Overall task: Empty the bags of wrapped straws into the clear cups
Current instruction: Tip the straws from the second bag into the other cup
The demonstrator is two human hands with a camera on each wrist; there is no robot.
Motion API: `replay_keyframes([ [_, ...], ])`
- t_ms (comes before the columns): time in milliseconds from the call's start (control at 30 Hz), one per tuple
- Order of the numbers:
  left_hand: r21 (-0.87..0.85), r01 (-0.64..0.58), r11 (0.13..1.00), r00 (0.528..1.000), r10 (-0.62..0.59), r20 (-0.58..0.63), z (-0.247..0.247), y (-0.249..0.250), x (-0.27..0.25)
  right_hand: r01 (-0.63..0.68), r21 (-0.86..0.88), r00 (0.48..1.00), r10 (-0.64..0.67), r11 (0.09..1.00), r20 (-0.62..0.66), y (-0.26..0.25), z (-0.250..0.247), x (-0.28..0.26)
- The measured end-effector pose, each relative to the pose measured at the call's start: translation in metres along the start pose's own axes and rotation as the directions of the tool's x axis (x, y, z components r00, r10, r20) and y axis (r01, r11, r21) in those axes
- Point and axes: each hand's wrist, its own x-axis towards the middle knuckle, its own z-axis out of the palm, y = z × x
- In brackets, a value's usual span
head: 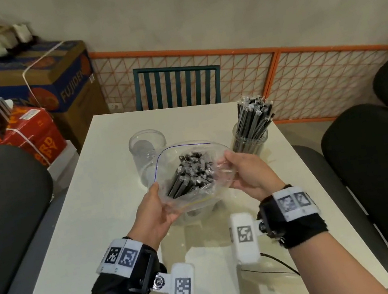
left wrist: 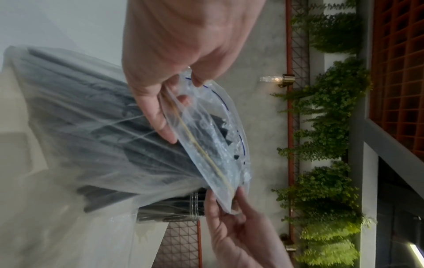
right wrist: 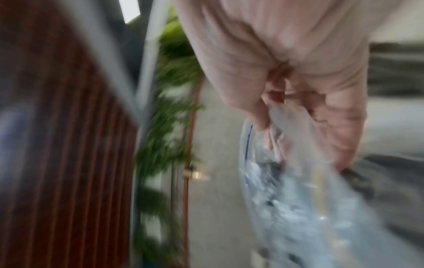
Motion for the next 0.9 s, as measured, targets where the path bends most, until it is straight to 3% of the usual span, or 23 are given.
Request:
replay_keyframes([
  [67, 0.033, 0.041, 0.999, 0.999, -0.040, -0.013, -0.002, 0.003, 0.003, -0.277, 0.395, 0.959, 0.226, 0.876, 0.173, 0.006, 0.001, 0.003],
  [100, 0.105, 0.054, 0.993, 0.999, -0.053, -0.014, -0.002, 0.004, 0.004, -0.366, 0.483, 0.930, 0.302, 0.796, 0.208, 0.011, 0.003, 0.004],
  [133, 0.198, 0.056, 0.979, 0.998, -0.055, -0.014, -0.002, 0.006, 0.006, -0.408, 0.484, 0.913, 0.348, 0.774, 0.213, 0.016, 0.005, 0.006],
  [233, 0.475, 0.025, 0.880, 1.000, -0.023, -0.010, -0.002, 0.015, 0.008, -0.381, 0.284, 0.919, 0.325, 0.880, 0.224, 0.019, 0.009, 0.003],
  [300, 0.554, -0.018, 0.832, 0.999, 0.036, -0.021, -0.003, 0.021, 0.009, -0.239, 0.044, 0.957, 0.227, 0.970, 0.181, 0.014, 0.006, 0.002],
  [400, 0.564, -0.052, 0.824, 0.994, 0.094, -0.046, -0.006, 0.028, 0.014, -0.139, -0.239, 0.976, 0.174, 0.961, 0.132, 0.001, 0.001, 0.000],
  [433, 0.557, -0.030, 0.830, 0.995, 0.077, -0.061, -0.006, 0.029, 0.015, -0.159, -0.229, 0.977, 0.186, 0.960, 0.103, -0.001, 0.001, 0.000],
  [500, 0.480, 0.055, 0.875, 0.996, -0.015, -0.086, -0.006, 0.029, 0.017, -0.265, 0.020, 0.962, 0.263, 0.964, 0.070, -0.002, 0.004, 0.002],
  [567, 0.299, 0.154, 0.942, 0.987, -0.133, -0.089, -0.007, 0.027, 0.020, -0.387, 0.246, 0.922, 0.369, 0.889, 0.119, 0.005, 0.008, 0.006],
  [600, 0.221, 0.176, 0.959, 0.984, -0.162, -0.078, -0.009, 0.025, 0.021, -0.399, 0.274, 0.917, 0.385, 0.875, 0.105, 0.012, 0.010, 0.011],
  [733, 0.276, 0.165, 0.947, 0.985, -0.171, -0.001, -0.009, 0.017, 0.005, -0.255, 0.444, 0.967, 0.227, 0.859, 0.117, 0.018, 0.016, 0.008],
  [800, 0.242, 0.235, 0.941, 0.965, -0.257, 0.059, -0.009, 0.011, -0.002, -0.161, 0.360, 0.983, 0.116, 0.919, 0.145, 0.016, 0.019, -0.001],
  [900, -0.015, 0.280, 0.960, 0.953, -0.276, 0.125, -0.009, 0.006, -0.004, -0.121, -0.034, 0.993, 0.122, 0.992, 0.004, 0.024, 0.018, -0.014],
])
